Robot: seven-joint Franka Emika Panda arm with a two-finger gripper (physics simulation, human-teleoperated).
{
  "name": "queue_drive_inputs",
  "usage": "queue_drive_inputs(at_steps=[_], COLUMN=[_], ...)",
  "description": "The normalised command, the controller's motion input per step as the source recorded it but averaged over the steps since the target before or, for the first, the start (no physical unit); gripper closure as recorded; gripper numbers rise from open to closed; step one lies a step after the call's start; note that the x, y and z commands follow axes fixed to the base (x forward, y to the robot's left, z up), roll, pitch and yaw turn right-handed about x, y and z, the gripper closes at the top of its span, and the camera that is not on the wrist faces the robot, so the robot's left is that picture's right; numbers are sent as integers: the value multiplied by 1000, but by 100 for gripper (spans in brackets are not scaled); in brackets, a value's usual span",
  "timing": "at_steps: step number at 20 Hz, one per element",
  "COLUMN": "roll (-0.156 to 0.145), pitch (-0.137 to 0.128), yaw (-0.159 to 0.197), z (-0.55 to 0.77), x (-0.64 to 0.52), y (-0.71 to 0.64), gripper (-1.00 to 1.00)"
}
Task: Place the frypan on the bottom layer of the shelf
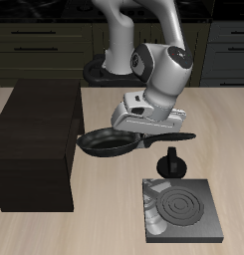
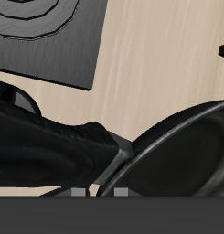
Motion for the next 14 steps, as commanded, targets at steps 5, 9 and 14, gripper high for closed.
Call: queue_drive_inputs(at_steps=[5, 9, 14], roll=[-58, -83, -85], pitch=[2, -6, -2], yaw=[2, 14, 9], z=[-65, -66, -65], x=[119, 175, 157], y=[-378, -453, -498], gripper=[100, 100, 100])
